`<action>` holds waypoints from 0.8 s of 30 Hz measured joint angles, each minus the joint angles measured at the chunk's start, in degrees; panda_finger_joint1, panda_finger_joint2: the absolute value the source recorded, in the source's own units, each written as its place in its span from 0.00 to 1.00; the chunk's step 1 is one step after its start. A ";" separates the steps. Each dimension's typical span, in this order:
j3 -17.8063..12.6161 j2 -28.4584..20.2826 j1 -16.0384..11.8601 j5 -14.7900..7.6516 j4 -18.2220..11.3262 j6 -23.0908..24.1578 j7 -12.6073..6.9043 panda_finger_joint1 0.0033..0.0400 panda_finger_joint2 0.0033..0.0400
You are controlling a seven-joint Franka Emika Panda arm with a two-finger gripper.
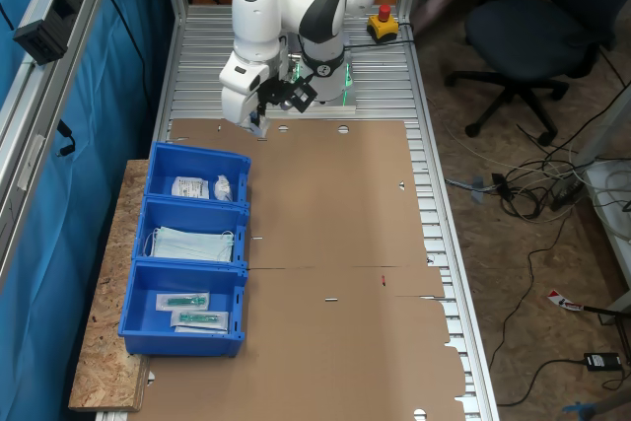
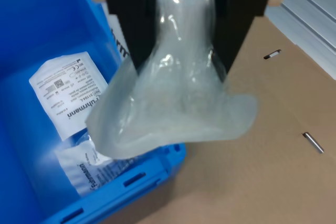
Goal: Pick and place sorting task of medical equipment.
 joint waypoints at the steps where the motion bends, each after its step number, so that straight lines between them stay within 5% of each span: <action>1: 0.05 0.43 -0.39 0.00 0.40 -0.06 0.00 0.10 0.10; 24: -0.91 15.35 -3.73 0.00 10.39 0.23 0.00 0.10 0.10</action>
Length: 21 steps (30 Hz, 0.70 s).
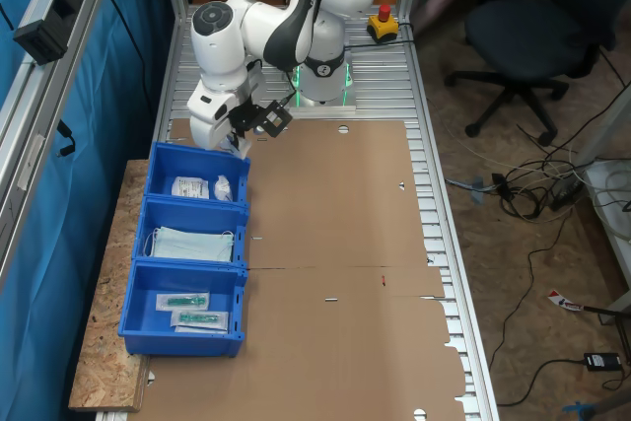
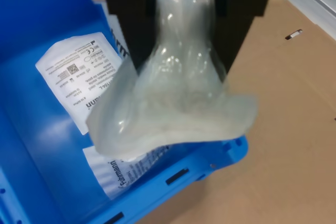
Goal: Pick and place sorting task of medical equipment.
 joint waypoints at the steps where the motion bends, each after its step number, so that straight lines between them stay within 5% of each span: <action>1: -0.14 0.49 -0.03 0.00 0.33 0.08 0.00 0.10 0.10; 21: -3.10 9.27 -0.11 0.00 7.27 2.24 0.27 0.10 0.10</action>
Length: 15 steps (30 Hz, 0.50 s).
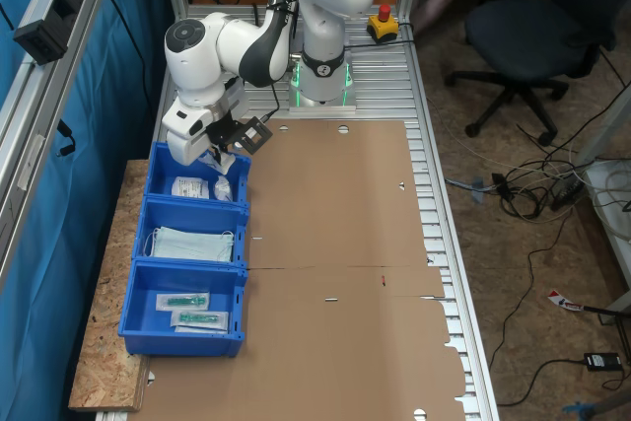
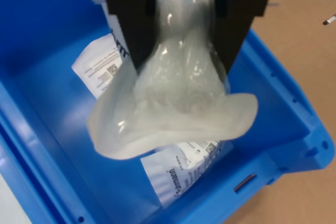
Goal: Pick and place sorting task of medical equipment.
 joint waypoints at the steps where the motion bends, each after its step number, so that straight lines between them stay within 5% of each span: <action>1: -0.19 0.35 0.00 0.00 0.38 0.08 0.00 0.10 0.10; 15: -2.61 2.79 -0.03 0.00 2.73 0.27 0.01 0.10 0.10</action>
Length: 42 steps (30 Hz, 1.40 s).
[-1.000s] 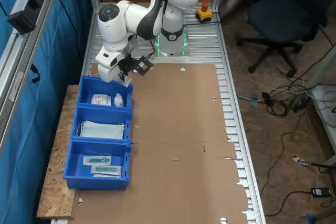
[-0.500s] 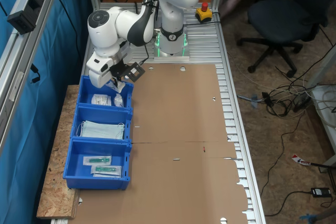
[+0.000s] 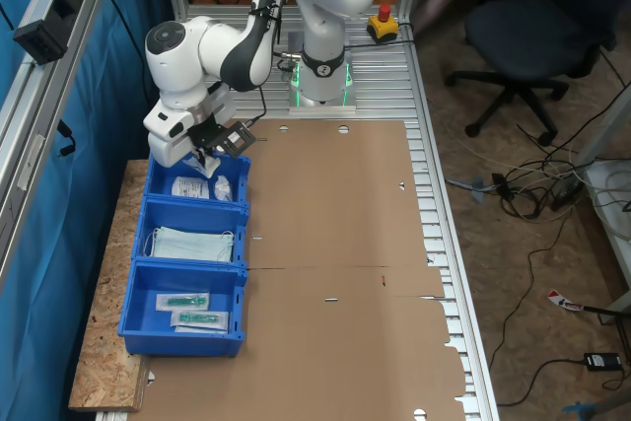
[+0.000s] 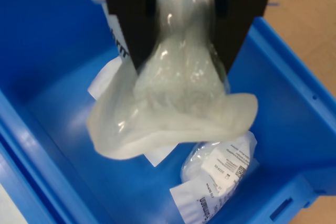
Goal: Pick and place sorting task of medical equipment.
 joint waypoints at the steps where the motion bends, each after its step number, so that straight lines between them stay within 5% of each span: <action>1: -0.12 0.06 0.00 0.00 0.05 0.00 0.00 0.10 0.10; 37: -1.00 0.51 -0.01 0.00 0.67 -0.12 0.00 0.12 0.12; 38: -1.00 0.51 -0.01 0.00 0.78 -0.12 0.00 0.38 0.38; 42: -1.00 0.51 -0.01 0.00 1.02 -0.12 0.00 0.38 0.38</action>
